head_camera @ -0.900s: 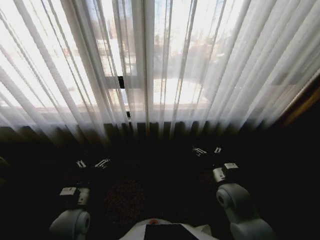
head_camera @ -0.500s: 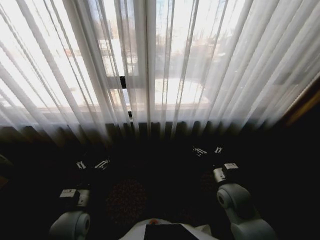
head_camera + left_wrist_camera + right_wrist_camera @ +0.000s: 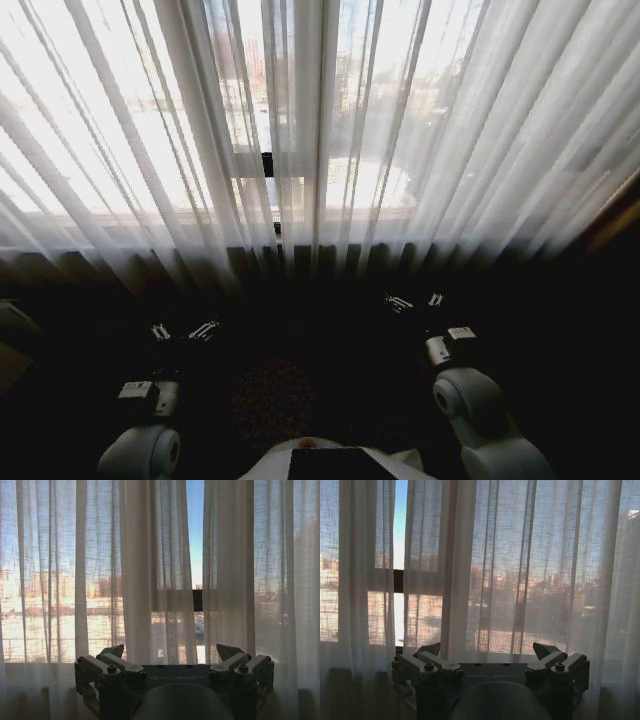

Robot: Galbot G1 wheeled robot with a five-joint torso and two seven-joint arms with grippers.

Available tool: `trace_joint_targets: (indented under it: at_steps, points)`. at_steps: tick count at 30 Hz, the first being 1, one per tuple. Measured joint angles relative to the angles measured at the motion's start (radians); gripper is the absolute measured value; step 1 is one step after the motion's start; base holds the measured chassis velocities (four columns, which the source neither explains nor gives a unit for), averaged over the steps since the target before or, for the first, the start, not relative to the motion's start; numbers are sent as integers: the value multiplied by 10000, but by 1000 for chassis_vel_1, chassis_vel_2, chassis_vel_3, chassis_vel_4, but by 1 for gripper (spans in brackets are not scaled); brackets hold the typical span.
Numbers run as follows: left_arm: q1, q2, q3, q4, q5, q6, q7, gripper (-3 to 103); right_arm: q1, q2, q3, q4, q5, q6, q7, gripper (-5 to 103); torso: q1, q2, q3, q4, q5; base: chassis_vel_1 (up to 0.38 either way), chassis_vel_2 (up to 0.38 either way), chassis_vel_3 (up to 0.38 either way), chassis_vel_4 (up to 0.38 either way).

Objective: Open the curtains by pulling them apart, changing their state from closed to fully open.

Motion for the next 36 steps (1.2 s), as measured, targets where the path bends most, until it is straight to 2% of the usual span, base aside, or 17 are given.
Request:
trace_joint_targets:
  at_steps: [6,14,22,36]
  points:
    - [48,-3,2,-9,9,-104,10,100,18,35,-55,-115,-44,205,-234,100,-1,-1,1,-2,17,-9,-3,6,4]
    - [64,52,-5,137,3,-314,11,100,-73,106,-125,-124,-272,293,-285,100,-1,0,1,0,6,-74,33,82,-33]
    - [-26,75,62,255,-3,-358,14,100,-133,136,-125,-119,-366,308,-293,100,-3,0,1,0,9,-155,214,123,-184]
    - [-53,91,16,346,-20,-474,18,100,-113,168,-226,-187,-450,353,-305,100,2,-2,3,1,9,-322,316,317,-304]
